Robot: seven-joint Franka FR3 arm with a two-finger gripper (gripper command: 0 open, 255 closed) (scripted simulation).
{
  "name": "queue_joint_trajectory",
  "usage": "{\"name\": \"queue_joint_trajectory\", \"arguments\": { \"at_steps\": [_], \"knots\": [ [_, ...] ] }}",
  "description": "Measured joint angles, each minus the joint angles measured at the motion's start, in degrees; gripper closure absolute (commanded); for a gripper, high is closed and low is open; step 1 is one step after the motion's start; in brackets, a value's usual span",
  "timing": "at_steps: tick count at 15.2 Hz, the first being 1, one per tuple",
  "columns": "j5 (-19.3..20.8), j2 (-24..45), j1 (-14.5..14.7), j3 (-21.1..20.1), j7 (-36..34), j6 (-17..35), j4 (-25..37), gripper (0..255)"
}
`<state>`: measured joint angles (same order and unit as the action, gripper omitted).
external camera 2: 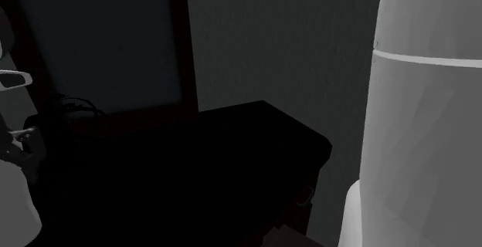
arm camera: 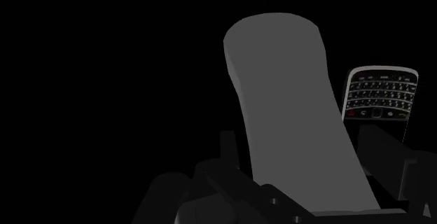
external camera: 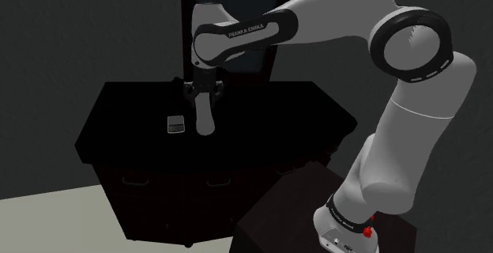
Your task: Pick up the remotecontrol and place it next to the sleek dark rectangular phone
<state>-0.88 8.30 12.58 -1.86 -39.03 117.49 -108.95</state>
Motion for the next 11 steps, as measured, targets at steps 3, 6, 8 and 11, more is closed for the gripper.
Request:
{"name": "queue_joint_trajectory", "arguments": {
  "at_steps": [3, 6, 8, 11],
  "knots": [
    [0.43, 3.28, 2.16, -1.45, -3.77, -0.13, 3.46, 255],
    [1.07, 7.6, 4.14, -2.52, -7.0, -1.84, 9.54, 255],
    [1.49, 9.93, 5.5, -3.14, -9.06, -3.4, 13.46, 255],
    [2.33, 15.37, 7.85, -3.94, -12.26, -5.66, 21.16, 255]
  ]
}}
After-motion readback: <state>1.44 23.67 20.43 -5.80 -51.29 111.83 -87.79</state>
